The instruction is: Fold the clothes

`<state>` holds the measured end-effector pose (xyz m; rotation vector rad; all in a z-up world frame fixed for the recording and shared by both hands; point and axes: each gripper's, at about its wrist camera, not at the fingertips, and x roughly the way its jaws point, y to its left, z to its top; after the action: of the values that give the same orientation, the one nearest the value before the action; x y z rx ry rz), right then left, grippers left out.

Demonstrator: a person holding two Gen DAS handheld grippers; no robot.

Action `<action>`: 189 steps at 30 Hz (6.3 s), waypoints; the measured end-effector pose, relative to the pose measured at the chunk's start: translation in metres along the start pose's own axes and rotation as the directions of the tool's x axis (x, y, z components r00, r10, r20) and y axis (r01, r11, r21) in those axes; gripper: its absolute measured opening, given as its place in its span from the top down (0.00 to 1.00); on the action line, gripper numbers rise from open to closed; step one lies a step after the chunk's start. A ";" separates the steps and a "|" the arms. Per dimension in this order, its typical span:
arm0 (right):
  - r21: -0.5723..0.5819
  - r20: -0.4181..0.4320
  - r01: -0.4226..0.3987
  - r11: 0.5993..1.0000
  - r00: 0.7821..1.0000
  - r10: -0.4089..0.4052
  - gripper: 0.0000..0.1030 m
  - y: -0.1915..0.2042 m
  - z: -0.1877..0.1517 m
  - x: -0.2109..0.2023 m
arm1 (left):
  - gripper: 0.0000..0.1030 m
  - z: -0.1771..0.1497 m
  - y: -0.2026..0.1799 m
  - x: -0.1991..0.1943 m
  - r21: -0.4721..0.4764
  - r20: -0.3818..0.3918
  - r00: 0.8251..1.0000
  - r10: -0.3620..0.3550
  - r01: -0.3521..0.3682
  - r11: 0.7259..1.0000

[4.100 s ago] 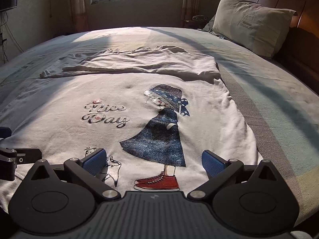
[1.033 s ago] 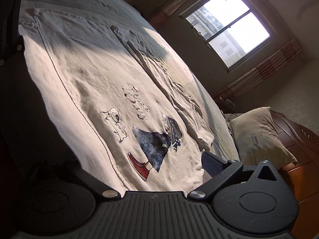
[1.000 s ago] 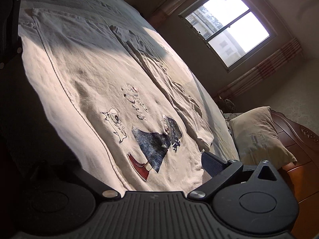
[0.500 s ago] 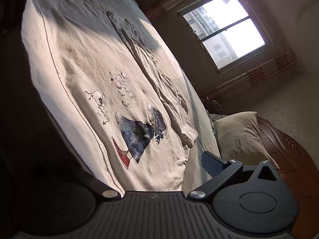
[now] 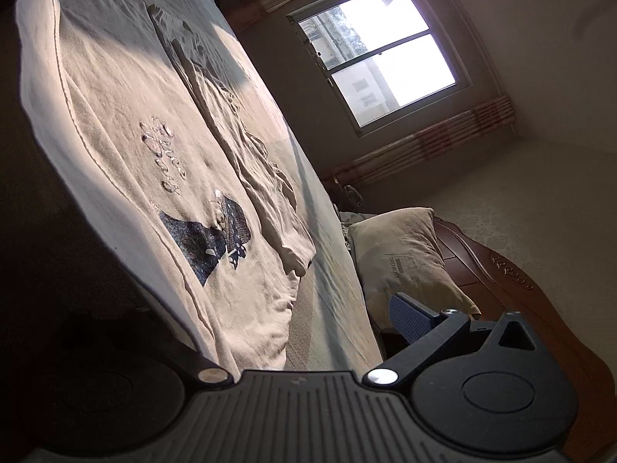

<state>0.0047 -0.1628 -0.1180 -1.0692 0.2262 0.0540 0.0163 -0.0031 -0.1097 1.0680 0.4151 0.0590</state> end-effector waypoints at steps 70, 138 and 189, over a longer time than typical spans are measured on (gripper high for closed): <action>0.192 -0.013 -0.288 0.938 0.955 0.296 0.00 -0.085 0.065 0.292 | 0.00 0.055 0.100 0.270 -0.096 -0.014 0.977 -0.212 0.210 0.973; 0.652 0.093 -0.525 0.547 0.772 0.629 0.00 -0.105 0.023 0.205 | 0.01 -0.038 0.151 0.211 -0.733 0.173 0.745 -0.645 0.534 0.420; 0.868 0.135 -0.424 0.257 0.701 0.700 0.91 -0.150 -0.025 0.380 | 0.01 -0.035 0.124 0.190 -0.777 0.111 0.760 -0.640 0.468 0.421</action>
<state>0.3947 -0.2816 -0.0793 0.1208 0.8294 0.4218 0.1976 0.1328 -0.0748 -0.0027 0.8357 -0.2483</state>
